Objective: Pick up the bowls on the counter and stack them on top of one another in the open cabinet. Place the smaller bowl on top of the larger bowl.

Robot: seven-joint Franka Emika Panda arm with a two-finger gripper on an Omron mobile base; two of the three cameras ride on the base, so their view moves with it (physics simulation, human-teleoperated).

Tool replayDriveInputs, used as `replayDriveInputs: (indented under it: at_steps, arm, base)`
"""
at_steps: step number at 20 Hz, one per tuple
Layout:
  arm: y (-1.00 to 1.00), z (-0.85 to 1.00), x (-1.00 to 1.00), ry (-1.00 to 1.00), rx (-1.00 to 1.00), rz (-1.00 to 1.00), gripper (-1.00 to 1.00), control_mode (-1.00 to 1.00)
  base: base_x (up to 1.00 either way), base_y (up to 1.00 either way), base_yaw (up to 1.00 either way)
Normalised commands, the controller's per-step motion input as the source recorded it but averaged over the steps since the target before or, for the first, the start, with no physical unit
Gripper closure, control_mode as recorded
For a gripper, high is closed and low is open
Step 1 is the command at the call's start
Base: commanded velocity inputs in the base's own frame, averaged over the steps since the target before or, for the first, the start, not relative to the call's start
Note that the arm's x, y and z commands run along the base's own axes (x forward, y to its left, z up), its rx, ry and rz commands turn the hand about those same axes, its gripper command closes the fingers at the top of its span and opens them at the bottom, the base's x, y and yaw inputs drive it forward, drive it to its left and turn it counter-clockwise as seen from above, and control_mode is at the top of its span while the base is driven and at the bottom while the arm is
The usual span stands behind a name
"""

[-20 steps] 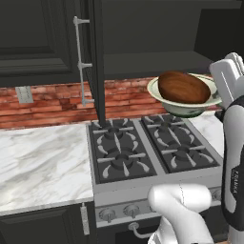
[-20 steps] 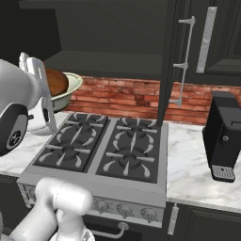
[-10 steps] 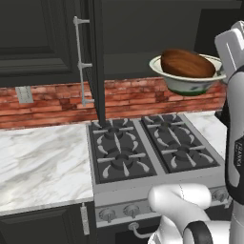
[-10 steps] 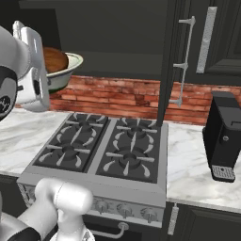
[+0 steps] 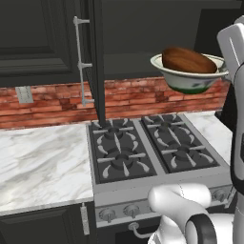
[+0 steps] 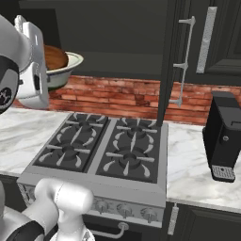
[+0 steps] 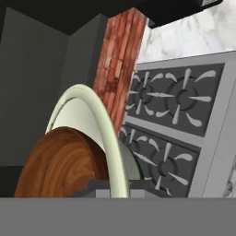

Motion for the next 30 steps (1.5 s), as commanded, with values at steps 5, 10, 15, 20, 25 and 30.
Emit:
replayDriveInputs:
  at_steps: [5, 10, 15, 20, 25, 30]
  arm:
    - [-0.08, -0.06, 0.13, -0.08, 0.04, 0.0, 1.0, -1.0]
    - [-0.12, -0.01, 0.01, -0.23, 0.03, 0.0, 1.0, -1.0]
    - [-0.02, -0.03, 0.21, -0.19, 0.0, 0.0, 1.0, -1.0]
    - [0.0, -0.04, 0.44, -0.07, 0.02, 0.02, 1.0, -1.0]
    - [0.0, -0.01, 0.54, -0.04, 0.04, 0.01, 1.0, -1.0]
    - [0.0, 0.0, 0.59, 0.0, 0.03, 0.01, 1.0, -1.0]
  base:
    - [0.0, 0.0, 0.0]
    - [0.0, 0.0, 0.0]
    - [0.0, 0.0, 0.0]
    - [0.0, 0.0, 0.0]
    - [0.0, 0.0, 0.0]
    - [0.0, 0.0, 0.0]
